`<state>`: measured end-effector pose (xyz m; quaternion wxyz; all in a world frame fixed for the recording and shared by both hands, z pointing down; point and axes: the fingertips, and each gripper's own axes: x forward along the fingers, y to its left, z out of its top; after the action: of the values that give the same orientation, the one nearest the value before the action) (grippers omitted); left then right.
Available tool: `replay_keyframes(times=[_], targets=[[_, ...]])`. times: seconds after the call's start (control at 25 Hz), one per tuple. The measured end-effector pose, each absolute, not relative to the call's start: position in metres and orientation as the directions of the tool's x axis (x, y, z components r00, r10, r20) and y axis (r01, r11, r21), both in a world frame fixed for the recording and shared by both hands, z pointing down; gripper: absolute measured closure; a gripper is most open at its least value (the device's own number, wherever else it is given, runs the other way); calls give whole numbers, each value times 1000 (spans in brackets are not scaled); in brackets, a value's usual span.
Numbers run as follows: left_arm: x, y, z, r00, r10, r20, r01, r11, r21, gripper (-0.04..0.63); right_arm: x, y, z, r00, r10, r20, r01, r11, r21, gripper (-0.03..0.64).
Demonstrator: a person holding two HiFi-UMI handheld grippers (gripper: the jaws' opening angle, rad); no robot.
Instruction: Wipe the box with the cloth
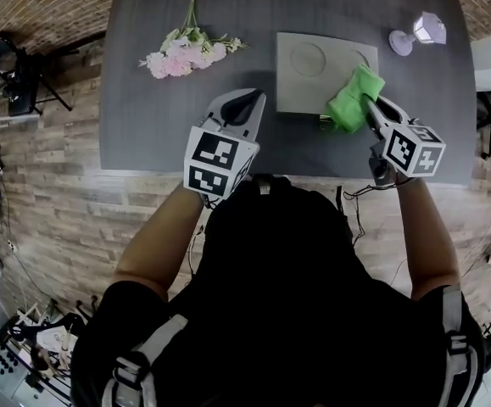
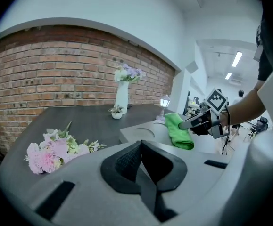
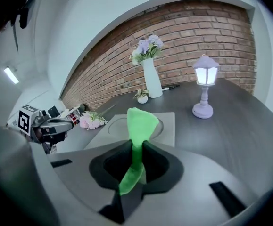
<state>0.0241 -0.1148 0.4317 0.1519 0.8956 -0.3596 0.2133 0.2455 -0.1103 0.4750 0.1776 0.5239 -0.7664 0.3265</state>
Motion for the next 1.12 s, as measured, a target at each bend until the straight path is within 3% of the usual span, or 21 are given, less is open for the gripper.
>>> replay_keyframes(times=[0.64, 1.12], targets=[[101, -111, 420, 673, -551, 494, -664, -745, 73, 586, 353, -92, 472, -275, -744, 609, -951, 117, -286, 561], [79, -88, 378, 698, -583, 415, -642, -767, 2, 586, 341, -80, 395, -221, -872, 436, -960, 116, -255, 561]])
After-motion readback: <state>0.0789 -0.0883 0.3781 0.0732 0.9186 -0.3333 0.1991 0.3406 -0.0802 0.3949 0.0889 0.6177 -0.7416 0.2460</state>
